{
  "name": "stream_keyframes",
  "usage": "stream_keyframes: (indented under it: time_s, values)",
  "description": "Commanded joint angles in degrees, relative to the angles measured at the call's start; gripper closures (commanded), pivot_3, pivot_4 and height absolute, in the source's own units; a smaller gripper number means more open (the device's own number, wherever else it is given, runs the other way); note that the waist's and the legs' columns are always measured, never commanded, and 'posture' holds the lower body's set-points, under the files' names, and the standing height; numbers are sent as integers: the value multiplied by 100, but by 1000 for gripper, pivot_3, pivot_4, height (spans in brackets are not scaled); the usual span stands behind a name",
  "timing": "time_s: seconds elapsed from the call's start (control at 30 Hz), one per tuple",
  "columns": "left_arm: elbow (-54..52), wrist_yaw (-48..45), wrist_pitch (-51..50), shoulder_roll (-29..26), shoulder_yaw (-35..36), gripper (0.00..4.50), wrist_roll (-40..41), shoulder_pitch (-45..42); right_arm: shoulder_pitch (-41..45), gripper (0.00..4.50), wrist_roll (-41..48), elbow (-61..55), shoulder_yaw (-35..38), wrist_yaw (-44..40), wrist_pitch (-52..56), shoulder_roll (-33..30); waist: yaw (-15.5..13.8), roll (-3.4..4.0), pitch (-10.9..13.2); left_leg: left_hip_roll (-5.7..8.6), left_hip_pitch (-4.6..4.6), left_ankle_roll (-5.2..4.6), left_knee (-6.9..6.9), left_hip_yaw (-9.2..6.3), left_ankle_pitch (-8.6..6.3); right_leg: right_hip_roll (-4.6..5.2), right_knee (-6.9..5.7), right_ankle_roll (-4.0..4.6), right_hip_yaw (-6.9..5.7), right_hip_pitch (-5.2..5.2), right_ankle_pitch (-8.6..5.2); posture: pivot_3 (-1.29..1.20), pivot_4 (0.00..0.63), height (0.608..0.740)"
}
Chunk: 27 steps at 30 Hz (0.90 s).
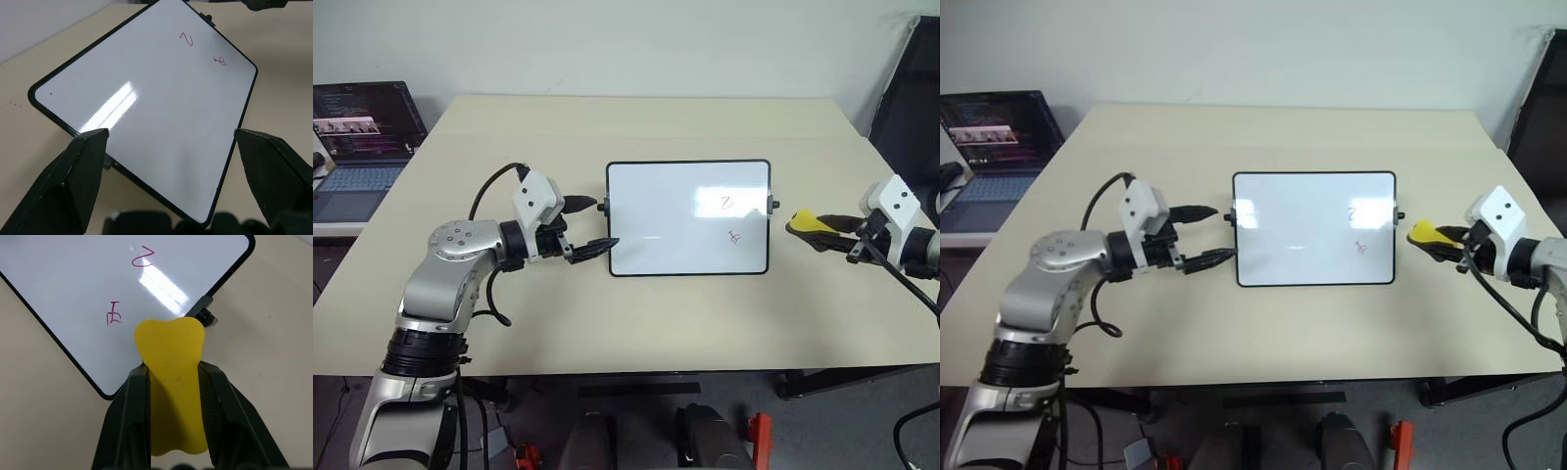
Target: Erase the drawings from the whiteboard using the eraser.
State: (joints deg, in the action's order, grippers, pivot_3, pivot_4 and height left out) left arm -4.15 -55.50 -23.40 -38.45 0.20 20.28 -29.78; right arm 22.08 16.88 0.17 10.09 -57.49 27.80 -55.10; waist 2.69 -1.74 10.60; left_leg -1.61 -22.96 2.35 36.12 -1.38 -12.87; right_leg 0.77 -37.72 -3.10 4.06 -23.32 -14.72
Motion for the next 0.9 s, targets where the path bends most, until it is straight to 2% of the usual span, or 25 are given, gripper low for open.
stream_keyframes:
  time_s: [0.03, 0.6, 0.9]
  values:
    - [-240, 49, 7, 20, 6, 0, 22, -73, 130, 3507, -33, 10, 91, -65, -210, -157, 0, 0, 0, 0, 0, 0, 0, 0, 0, 0, -1, 0, 0, 0, 0, 0, 150, 740]
    - [-104, 18, 72, 57, -40, 0, -26, -186, 246, 3507, -196, 477, 101, 0, -575, -201, 0, 0, 0, 0, 1, 0, 2, 1, 0, 0, -3, 4, 1, 0, 3, 0, 150, 740]
    - [-18, 8, 128, 39, -28, 0, -56, -255, 686, 3507, -309, 870, 28, 197, -687, -131, 3, 0, 0, 1, 2, 0, 4, 1, 0, 0, -6, 6, 1, 0, 4, 0, 150, 740]
